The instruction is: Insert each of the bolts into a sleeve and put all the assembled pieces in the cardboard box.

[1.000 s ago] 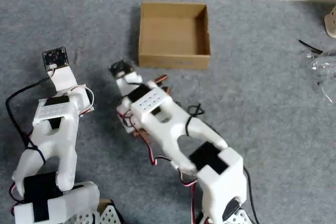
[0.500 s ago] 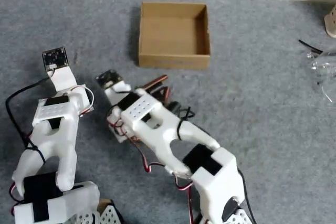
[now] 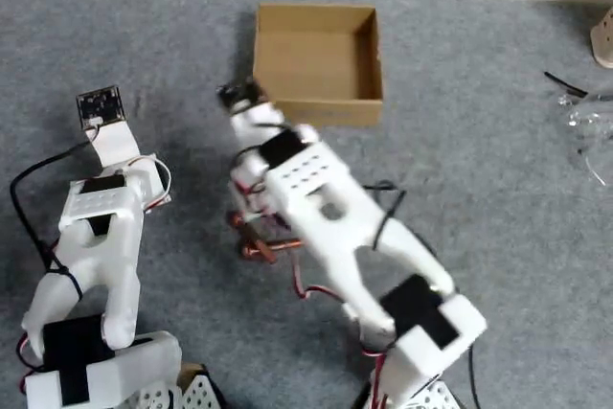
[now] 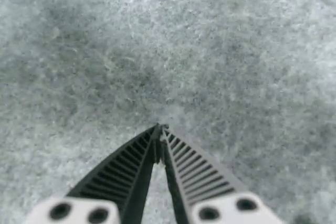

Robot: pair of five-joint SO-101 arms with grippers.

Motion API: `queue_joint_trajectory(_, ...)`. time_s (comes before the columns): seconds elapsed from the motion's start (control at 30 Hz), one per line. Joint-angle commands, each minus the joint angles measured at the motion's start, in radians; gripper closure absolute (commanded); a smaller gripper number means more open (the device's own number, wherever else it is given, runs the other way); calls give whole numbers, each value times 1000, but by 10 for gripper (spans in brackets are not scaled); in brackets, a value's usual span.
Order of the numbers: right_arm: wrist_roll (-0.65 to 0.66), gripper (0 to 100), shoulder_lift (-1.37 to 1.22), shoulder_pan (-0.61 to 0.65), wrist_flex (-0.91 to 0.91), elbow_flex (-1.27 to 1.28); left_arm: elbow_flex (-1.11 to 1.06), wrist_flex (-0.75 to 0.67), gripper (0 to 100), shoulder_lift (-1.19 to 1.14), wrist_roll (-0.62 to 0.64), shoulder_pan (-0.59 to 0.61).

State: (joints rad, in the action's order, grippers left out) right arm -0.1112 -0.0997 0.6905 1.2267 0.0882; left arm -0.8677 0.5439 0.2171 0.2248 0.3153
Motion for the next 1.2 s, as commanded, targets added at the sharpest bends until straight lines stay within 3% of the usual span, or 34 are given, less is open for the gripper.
queue_joint_trajectory(0.0,15,702,94,-97,-42,48,45,-3,993,8,9,5)
queue_joint_trajectory(0.23,204,702,56,-242,-205,134,45,-3,993,8,9,4)
queue_joint_trajectory(0.53,252,702,-59,-260,-254,131,44,-3,993,8,5,-19)
queue_joint_trajectory(0.93,-77,703,-110,-245,-154,136,44,-3,993,8,5,-19)
queue_joint_trajectory(1.17,-167,703,-237,-243,-148,99,44,-3,993,8,5,-18)
